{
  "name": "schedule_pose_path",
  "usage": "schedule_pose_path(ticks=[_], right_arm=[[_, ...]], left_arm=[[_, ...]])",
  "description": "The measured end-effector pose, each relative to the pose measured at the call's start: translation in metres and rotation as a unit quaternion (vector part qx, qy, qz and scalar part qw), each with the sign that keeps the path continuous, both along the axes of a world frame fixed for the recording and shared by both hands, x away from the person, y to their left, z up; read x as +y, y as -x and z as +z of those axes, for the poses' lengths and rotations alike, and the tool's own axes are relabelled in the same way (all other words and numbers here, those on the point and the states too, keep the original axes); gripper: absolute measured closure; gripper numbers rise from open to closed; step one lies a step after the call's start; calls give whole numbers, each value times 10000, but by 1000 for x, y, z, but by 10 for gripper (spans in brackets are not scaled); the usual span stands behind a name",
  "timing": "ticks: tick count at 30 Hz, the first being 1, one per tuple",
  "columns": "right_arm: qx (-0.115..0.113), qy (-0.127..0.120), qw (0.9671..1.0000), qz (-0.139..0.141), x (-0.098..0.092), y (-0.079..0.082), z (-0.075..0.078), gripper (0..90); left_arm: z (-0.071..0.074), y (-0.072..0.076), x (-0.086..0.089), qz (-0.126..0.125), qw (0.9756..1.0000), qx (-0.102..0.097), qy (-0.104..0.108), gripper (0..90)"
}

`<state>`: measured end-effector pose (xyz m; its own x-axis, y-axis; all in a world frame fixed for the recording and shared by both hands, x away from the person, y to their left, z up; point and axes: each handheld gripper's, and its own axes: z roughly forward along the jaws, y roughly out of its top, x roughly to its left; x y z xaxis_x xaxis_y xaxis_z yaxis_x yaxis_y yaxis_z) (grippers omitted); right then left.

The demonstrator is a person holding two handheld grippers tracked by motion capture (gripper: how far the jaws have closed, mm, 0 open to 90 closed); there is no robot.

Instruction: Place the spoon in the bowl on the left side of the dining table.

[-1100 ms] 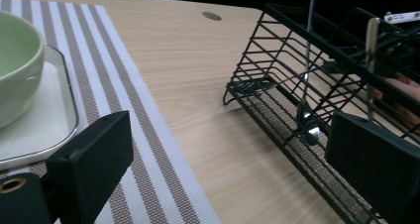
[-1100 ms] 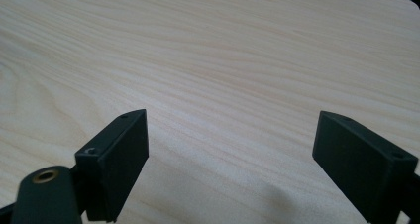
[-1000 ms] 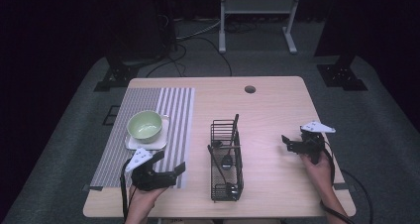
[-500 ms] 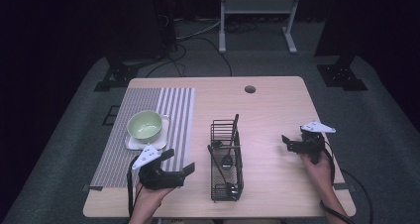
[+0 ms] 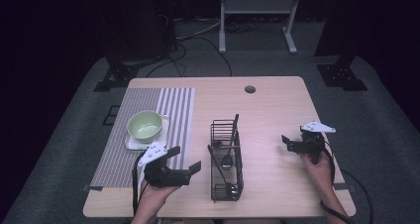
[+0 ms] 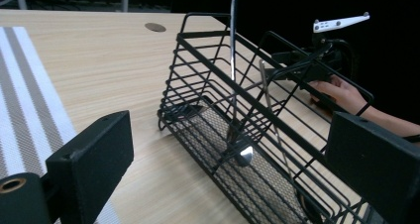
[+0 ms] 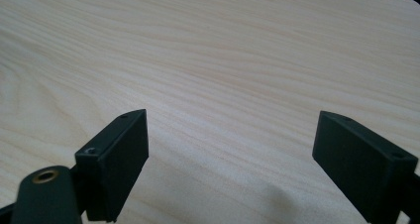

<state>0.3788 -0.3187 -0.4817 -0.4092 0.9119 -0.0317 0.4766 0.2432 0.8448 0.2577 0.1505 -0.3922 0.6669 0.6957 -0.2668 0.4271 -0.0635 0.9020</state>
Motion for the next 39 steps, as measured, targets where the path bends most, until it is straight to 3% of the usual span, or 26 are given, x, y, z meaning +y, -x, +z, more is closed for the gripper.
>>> schedule_pose_path(ticks=[24, 26, 31, 36, 39], right_arm=[[12, -24, 10000, 16, 0, 0, 0, 132], [-1, 5, 10000, 1, 0, 0, 0, 132], [-4, 36, 10000, -5, 1, 0, 0, 131], [5, 28, 10000, -4, 0, 0, 0, 132], [0, 36, 10000, -2, 1, 0, 0, 131]], left_arm=[[8, -9, -28, -322, 9994, -24, -81, 60], [8, -11, -29, -469, 9989, -51, -28, 141], [8, -14, -34, -533, 9985, -83, -95, 202], [8, -19, -37, -441, 9990, -82, -68, 240], [8, -21, -38, -452, 9989, -103, -31, 329]])
